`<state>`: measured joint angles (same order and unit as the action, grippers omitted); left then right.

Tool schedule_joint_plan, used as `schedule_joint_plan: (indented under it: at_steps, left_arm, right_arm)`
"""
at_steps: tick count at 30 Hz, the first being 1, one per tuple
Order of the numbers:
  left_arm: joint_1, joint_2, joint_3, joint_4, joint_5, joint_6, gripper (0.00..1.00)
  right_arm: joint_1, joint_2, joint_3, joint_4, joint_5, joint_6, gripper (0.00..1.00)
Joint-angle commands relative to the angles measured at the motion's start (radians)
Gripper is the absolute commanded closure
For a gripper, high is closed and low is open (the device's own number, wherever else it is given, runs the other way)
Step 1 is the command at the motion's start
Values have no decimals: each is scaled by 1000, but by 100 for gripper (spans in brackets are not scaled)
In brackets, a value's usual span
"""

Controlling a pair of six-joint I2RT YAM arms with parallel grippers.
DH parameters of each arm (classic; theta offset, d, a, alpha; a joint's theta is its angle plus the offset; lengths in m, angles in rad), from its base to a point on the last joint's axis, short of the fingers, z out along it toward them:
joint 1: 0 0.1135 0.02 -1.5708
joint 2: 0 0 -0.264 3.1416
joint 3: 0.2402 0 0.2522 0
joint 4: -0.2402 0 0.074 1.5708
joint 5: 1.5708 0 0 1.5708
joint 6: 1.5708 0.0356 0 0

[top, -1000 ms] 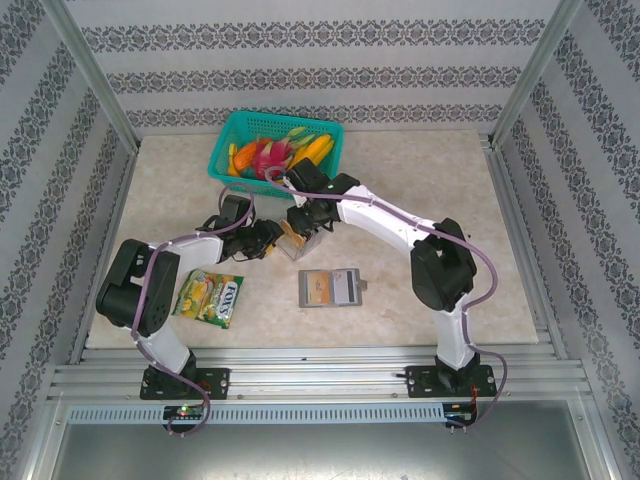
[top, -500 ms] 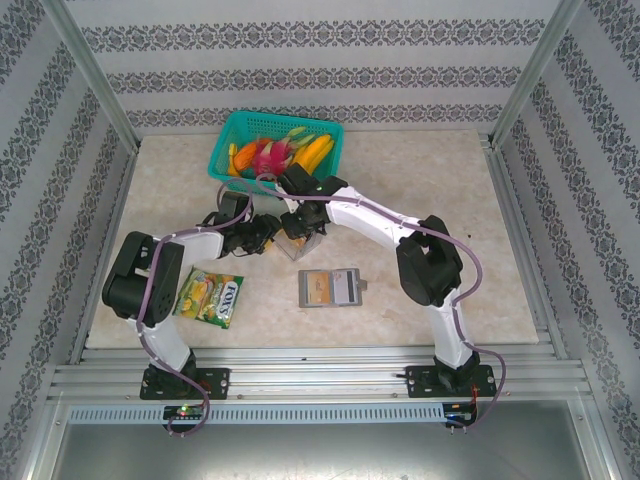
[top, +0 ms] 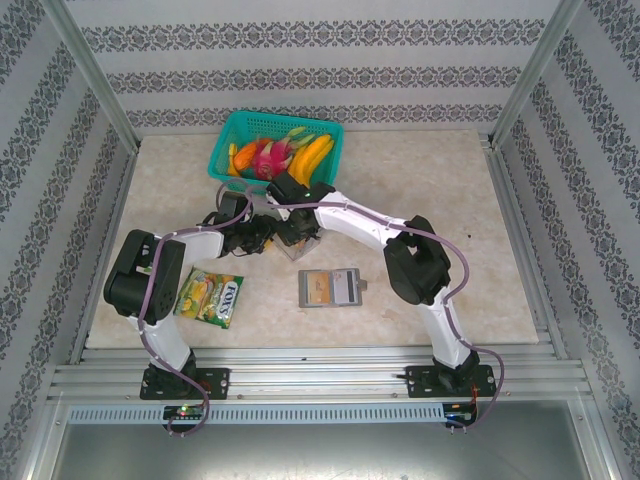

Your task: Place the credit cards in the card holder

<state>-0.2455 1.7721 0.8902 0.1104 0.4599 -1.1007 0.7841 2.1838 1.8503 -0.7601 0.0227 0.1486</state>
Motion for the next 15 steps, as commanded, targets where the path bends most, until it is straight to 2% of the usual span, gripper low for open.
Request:
schedule_joint_plan:
  at_steps: [1, 8, 15]
  left_arm:
    - [21, -4, 9, -22, -18, 15, 57]
    - [22, -8, -19, 3, -19, -5, 60]
    - [21, -17, -31, 12, -20, -7, 63]
  right_arm:
    - [17, 14, 29, -21, 74, -35, 66]
    - [44, 45, 33, -12, 169, -75, 68]
    - [53, 53, 14, 11, 192, -69, 71]
